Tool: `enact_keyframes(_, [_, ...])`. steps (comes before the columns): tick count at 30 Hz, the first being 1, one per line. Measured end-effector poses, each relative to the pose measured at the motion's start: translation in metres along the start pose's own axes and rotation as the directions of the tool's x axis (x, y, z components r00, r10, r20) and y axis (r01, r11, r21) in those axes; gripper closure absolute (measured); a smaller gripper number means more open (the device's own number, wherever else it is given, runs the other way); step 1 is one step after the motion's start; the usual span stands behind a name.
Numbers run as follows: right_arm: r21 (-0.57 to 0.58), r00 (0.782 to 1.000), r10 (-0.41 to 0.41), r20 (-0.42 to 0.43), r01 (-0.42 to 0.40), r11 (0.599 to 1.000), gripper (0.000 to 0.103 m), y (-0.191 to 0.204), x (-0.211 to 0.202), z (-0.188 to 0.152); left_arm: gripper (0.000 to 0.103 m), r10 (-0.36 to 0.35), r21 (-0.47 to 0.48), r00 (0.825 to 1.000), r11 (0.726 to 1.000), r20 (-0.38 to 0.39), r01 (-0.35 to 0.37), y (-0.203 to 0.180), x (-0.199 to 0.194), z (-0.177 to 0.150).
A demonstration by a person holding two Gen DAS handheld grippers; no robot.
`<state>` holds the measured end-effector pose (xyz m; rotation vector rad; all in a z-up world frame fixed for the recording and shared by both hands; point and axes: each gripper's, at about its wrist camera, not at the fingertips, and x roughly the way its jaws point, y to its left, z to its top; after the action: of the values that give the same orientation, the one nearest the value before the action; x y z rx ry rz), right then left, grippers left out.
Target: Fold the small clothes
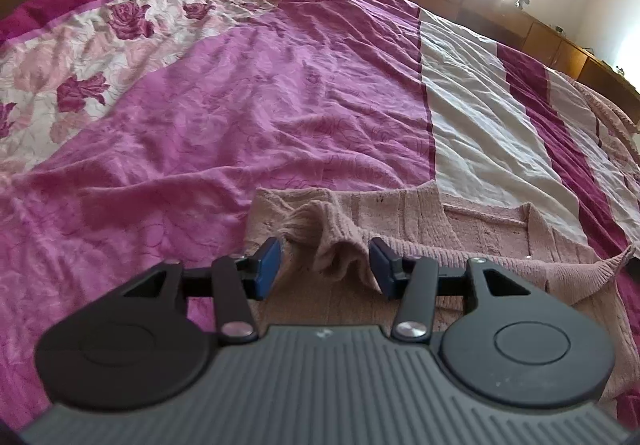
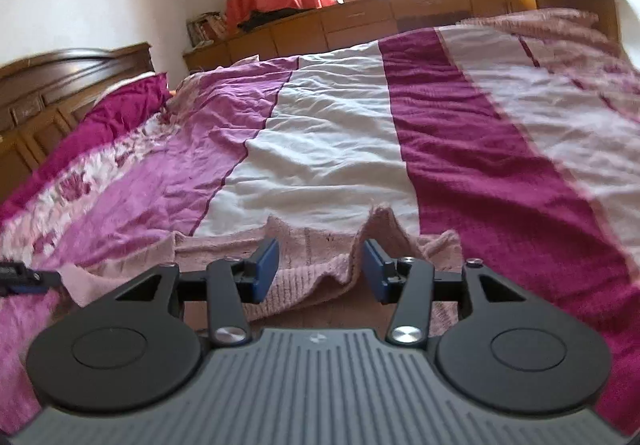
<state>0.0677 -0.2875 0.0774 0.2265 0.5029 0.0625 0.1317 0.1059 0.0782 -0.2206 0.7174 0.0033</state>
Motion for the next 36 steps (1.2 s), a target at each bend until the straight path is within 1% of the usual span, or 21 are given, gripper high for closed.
enact_keyframes(3, [-0.012, 1.0, -0.012, -0.002, 0.012, 1.0, 0.048, -0.005, -0.004, 0.003, 0.052, 0.012, 0.021, 1.0, 1.0, 0.001, -0.013, -0.001, -0.006, -0.001])
enact_keyframes(5, [-0.009, 1.0, -0.01, -0.007, 0.01, 1.0, 0.048, -0.011, -0.007, 0.006, 0.052, 0.009, 0.051, 1.0, 0.999, -0.01, -0.008, -0.003, -0.009, -0.003])
enact_keyframes(10, [-0.026, 1.0, 0.005, -0.031, -0.006, 1.0, 0.048, -0.018, -0.01, 0.009, 0.052, -0.001, 0.153, 0.999, 0.988, -0.047, 0.009, -0.012, -0.01, -0.014])
enact_keyframes(13, [-0.065, 0.997, 0.029, -0.073, -0.034, 0.997, 0.048, -0.015, -0.008, 0.007, 0.052, 0.012, 0.225, 0.998, 0.974, -0.064, 0.003, -0.02, -0.004, -0.021])
enact_keyframes(15, [-0.093, 0.993, 0.042, -0.111, -0.052, 0.994, 0.048, -0.011, -0.007, 0.005, 0.052, 0.003, 0.255, 0.997, 0.967, -0.076, 0.016, -0.023, -0.001, -0.024])
enact_keyframes(19, [-0.109, 0.985, 0.047, -0.169, -0.066, 0.992, 0.048, -0.007, 0.0, -0.001, 0.052, -0.044, 0.248, 0.997, 0.967, -0.07, 0.06, -0.024, 0.005, -0.024])
enact_keyframes(22, [-0.1, 0.978, 0.043, -0.202, -0.064, 0.993, 0.048, -0.007, 0.01, -0.008, 0.054, -0.054, 0.235, 0.996, 0.969, -0.077, 0.071, -0.025, 0.016, -0.02])
enact_keyframes(23, [-0.104, 0.978, 0.038, -0.207, -0.061, 0.993, 0.048, -0.006, 0.014, -0.01, 0.055, -0.054, 0.235, 0.995, 0.969, -0.081, 0.071, -0.025, 0.021, -0.019])
enact_keyframes(24, [-0.112, 0.977, 0.032, -0.21, -0.056, 0.992, 0.05, -0.005, 0.018, -0.011, 0.061, -0.055, 0.238, 0.995, 0.969, -0.086, 0.074, -0.026, 0.026, -0.017])
enact_keyframes(25, [-0.119, 0.977, 0.023, -0.213, -0.049, 0.992, 0.05, -0.003, 0.023, -0.012, 0.064, -0.054, 0.241, 0.994, 0.968, -0.09, 0.074, -0.026, 0.029, -0.015])
enact_keyframes(27, [-0.129, 0.977, -0.001, -0.215, -0.027, 0.991, 0.052, -0.002, 0.033, -0.012, 0.064, -0.053, 0.246, 0.994, 0.966, -0.091, 0.074, -0.027, 0.037, -0.011])
enact_keyframes(30, [-0.137, 0.978, -0.032, -0.206, 0.003, 0.991, 0.052, -0.002, 0.045, -0.007, 0.064, -0.042, 0.247, 0.996, 0.967, -0.078, 0.06, -0.027, 0.046, -0.002])
enact_keyframes(36, [-0.148, 0.975, -0.105, -0.198, 0.076, 0.986, 0.052, -0.009, 0.069, 0.007, 0.063, -0.01, 0.203, 0.999, 0.979, -0.048, 0.019, -0.021, 0.059, 0.015])
